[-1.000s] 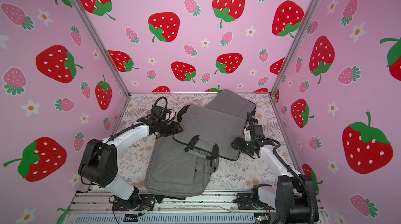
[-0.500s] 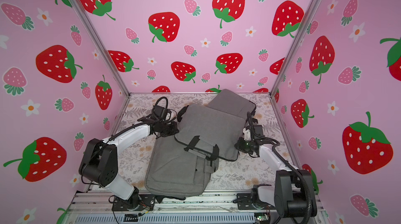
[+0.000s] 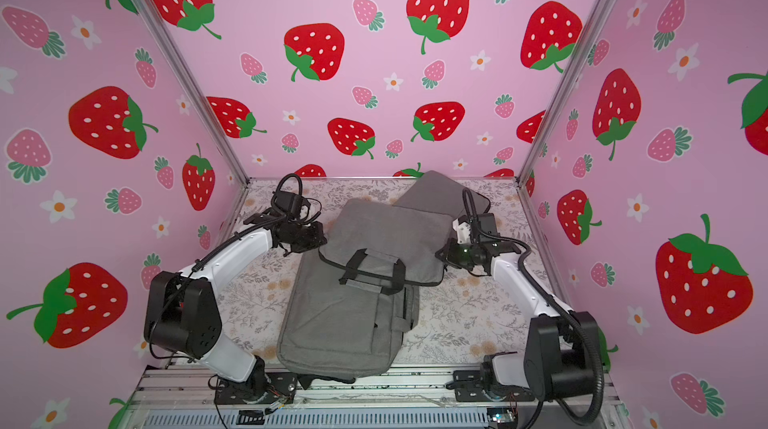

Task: Open the zippered laptop bag and take out the laptop
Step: Adjust the zippered laptop bag.

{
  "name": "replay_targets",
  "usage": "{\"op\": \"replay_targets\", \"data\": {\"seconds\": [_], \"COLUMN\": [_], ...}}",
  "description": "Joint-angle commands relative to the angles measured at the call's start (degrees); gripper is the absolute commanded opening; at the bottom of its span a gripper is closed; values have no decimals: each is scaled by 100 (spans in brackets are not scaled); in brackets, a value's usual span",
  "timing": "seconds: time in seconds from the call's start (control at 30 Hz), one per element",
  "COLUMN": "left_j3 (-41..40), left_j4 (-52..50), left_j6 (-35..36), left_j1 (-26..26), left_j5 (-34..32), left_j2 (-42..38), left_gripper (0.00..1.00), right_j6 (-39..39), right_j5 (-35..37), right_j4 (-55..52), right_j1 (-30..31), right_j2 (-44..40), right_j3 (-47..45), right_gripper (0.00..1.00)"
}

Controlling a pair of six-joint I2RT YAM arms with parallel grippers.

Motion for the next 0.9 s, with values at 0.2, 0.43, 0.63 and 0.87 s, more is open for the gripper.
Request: {"op": "replay_targets", "data": {"seconds": [0.2, 0.43, 0.63, 0.87], "left_j3": [502, 368, 409, 414], "left_j4": [-268, -279, -340, -62], "left_j6": [365, 595, 949, 1942], "left_j1": [601, 722, 621, -215], "left_j5": [-70, -348, -413, -1166], "left_j2": [-210, -130, -294, -760], "left_gripper": [0, 25, 59, 92], "right_j6": [-20, 9, -5, -175], "right_j5": [-426, -454, -492, -609], "right_j4": [860, 879, 868, 704], "right_j1": [496, 578, 587, 582], "right_j2": [1441, 2042, 2211, 2320], "right_j3": [1456, 1801, 1755, 1843], "right_gripper": [0, 0, 0, 0]}}
